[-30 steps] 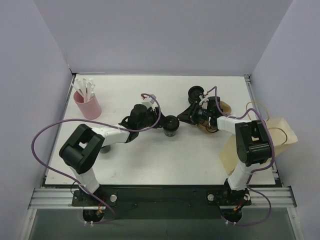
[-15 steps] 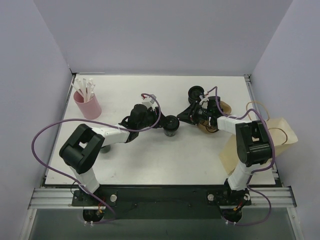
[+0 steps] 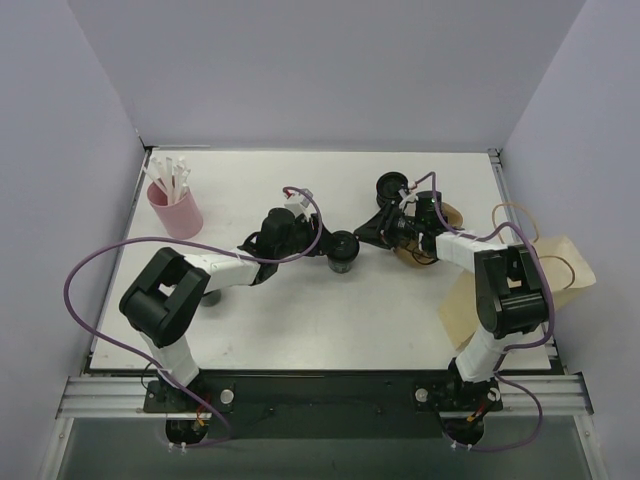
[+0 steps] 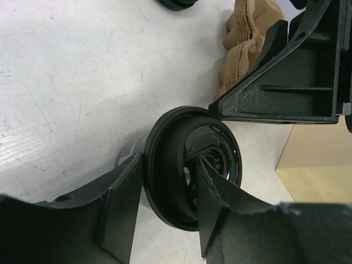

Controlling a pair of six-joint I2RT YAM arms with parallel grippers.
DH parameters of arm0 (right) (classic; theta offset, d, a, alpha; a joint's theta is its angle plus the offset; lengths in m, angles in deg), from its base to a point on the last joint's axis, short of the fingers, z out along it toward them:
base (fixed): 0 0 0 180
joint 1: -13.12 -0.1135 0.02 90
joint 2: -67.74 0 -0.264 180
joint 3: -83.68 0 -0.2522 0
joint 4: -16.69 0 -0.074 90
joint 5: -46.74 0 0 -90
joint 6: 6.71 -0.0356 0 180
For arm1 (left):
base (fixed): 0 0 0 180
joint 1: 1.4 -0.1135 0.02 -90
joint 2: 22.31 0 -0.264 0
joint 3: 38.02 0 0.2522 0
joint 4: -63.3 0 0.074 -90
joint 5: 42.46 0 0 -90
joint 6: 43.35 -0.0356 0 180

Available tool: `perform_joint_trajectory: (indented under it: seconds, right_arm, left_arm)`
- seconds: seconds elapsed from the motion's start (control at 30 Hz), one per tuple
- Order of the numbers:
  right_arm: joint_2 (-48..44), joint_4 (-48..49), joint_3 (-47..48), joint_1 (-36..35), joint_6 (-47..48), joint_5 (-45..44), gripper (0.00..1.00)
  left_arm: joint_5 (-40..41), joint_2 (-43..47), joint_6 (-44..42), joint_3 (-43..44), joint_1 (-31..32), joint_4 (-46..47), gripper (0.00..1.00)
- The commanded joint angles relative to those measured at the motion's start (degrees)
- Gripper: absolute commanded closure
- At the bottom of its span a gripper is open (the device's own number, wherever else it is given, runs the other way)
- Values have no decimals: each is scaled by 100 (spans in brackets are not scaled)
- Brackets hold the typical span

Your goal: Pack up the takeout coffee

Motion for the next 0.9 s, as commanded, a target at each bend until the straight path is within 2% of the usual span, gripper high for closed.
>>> perform_joint_trajectory:
  seconds: [0.0,0.17,0.43,0.6,0.87]
  right_arm:
    - [-245,58,-1,-5,110,110,71]
    - [-97,366,-176,-119,13,232,75]
    - [246,1726,-862,-295,-558,373,78]
    - [264,2341,-1266,-461,-778,286,84]
    - [562,3205,-2004,-532,-1042,84,87]
  left_arm:
    - [329,-919,-760,-631,104,-3094,50]
    - [338,-945,-760,-622,95,-3085,50]
    - [347,-1050,-733,-543,113,-3112,50]
    - [373,-1059,-698,-578,113,-3094,50]
    - [478,-1033,-549,-754,157,-2989,50]
